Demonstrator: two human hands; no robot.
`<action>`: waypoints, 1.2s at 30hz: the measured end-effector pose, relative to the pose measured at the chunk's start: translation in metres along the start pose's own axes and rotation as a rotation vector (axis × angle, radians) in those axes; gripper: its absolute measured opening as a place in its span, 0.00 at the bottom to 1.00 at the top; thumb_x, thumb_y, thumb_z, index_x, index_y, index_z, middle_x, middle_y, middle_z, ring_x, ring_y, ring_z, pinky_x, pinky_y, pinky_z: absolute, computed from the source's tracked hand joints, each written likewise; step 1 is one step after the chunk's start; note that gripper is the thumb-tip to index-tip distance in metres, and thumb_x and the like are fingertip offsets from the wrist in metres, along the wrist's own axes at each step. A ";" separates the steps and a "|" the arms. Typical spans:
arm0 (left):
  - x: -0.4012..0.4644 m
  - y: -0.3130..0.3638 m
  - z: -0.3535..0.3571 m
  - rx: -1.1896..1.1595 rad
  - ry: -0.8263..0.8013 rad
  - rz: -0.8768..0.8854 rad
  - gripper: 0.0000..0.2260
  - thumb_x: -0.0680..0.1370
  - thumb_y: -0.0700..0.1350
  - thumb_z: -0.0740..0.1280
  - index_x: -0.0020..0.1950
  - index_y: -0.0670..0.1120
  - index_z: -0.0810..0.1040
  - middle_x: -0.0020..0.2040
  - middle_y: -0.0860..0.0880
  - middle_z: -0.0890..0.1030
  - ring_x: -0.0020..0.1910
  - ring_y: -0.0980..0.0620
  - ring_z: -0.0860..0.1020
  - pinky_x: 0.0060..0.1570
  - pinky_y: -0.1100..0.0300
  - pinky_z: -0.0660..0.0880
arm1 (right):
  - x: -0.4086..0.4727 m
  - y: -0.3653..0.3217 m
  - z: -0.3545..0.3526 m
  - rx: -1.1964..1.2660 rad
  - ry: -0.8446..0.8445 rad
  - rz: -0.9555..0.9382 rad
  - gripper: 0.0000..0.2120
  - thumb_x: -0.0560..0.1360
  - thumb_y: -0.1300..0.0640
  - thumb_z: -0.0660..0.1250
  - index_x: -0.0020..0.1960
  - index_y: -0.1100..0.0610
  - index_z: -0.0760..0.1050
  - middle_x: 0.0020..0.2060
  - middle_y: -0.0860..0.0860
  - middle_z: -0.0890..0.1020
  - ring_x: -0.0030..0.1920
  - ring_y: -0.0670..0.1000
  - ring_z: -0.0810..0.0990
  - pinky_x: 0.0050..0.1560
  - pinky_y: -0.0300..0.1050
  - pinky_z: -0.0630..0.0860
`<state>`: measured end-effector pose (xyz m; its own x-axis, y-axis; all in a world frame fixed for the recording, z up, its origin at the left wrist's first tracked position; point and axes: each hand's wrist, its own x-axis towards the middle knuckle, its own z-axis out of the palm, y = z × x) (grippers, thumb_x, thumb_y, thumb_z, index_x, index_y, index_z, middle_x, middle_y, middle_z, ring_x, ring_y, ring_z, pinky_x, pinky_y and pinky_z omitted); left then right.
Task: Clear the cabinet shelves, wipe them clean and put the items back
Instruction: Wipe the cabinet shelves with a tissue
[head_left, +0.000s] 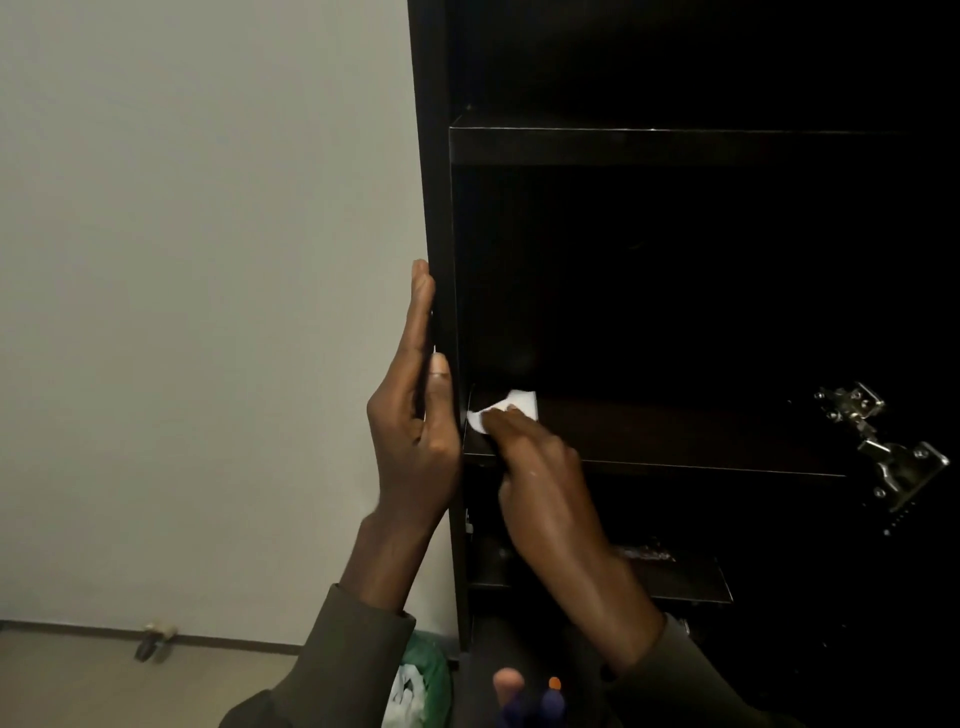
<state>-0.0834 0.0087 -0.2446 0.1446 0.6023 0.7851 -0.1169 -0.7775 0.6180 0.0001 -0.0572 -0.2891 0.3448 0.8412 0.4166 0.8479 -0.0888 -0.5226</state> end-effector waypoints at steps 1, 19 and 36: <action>0.000 0.000 0.000 0.001 0.002 -0.002 0.22 0.81 0.27 0.54 0.75 0.34 0.60 0.77 0.41 0.63 0.77 0.57 0.62 0.73 0.64 0.62 | 0.001 -0.005 0.003 0.041 -0.010 -0.031 0.27 0.71 0.75 0.62 0.67 0.58 0.76 0.62 0.55 0.79 0.64 0.53 0.77 0.70 0.44 0.70; -0.010 -0.005 -0.002 -0.003 0.023 -0.003 0.21 0.81 0.28 0.55 0.75 0.32 0.60 0.76 0.39 0.64 0.76 0.55 0.63 0.73 0.63 0.63 | 0.019 -0.015 0.012 0.035 -0.079 0.020 0.40 0.75 0.71 0.65 0.80 0.54 0.50 0.73 0.56 0.67 0.70 0.54 0.71 0.68 0.44 0.72; -0.087 -0.036 -0.008 -0.034 -0.021 -0.246 0.22 0.81 0.28 0.54 0.76 0.36 0.61 0.77 0.44 0.65 0.77 0.51 0.63 0.74 0.47 0.64 | -0.100 0.209 -0.006 0.619 0.381 0.892 0.19 0.80 0.71 0.54 0.65 0.58 0.74 0.62 0.56 0.78 0.63 0.55 0.77 0.62 0.41 0.74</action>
<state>-0.1002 -0.0144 -0.3350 0.1935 0.7686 0.6098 -0.1084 -0.6010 0.7919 0.1454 -0.1627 -0.4358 0.9117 0.3853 -0.1427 -0.0661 -0.2054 -0.9764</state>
